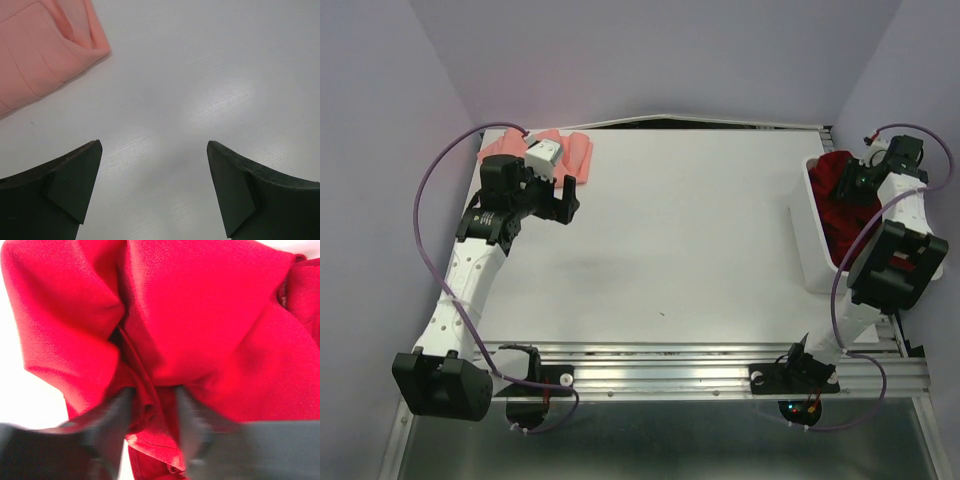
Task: Fold and stack the skirts
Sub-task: Grab the skirt from the pile
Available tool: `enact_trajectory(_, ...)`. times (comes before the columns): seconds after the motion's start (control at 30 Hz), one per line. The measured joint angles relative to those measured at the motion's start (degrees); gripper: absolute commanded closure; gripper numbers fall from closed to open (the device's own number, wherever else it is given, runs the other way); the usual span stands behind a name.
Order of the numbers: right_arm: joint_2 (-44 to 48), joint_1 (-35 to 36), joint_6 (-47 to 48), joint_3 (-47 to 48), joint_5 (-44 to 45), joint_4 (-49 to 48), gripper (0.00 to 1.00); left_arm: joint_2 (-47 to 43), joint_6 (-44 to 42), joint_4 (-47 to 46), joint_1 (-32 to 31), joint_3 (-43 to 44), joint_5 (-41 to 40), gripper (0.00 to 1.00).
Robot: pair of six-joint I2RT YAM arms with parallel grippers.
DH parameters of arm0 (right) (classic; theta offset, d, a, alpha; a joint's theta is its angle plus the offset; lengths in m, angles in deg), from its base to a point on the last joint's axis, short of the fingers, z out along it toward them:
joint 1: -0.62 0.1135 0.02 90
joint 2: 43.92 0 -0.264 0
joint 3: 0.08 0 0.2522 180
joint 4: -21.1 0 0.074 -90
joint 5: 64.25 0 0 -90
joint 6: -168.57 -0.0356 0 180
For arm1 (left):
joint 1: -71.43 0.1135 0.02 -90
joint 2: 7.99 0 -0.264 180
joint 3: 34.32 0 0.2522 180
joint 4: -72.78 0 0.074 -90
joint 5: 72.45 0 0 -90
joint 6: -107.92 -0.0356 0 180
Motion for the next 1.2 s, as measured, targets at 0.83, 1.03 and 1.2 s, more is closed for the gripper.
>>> enact_trajectory(0.83, 16.4, 0.3, -11.3, 36.3, -2.8, -4.3, 0.99, 0.0, 2.1, -0.9, 0.0, 0.0, -2.5, 0.01)
enact_trajectory(1.03, 15.6, 0.3, -28.8, 39.6, -13.6, -21.7, 0.99, -0.9, 3.5, -2.3, 0.0, 0.0, -3.6, 0.01)
enact_trajectory(1.2, 14.4, 0.5, -46.0, 41.0, -18.0, -39.3, 0.99, -2.3, 4.5, -3.5, 0.0, 0.0, -4.2, 0.01)
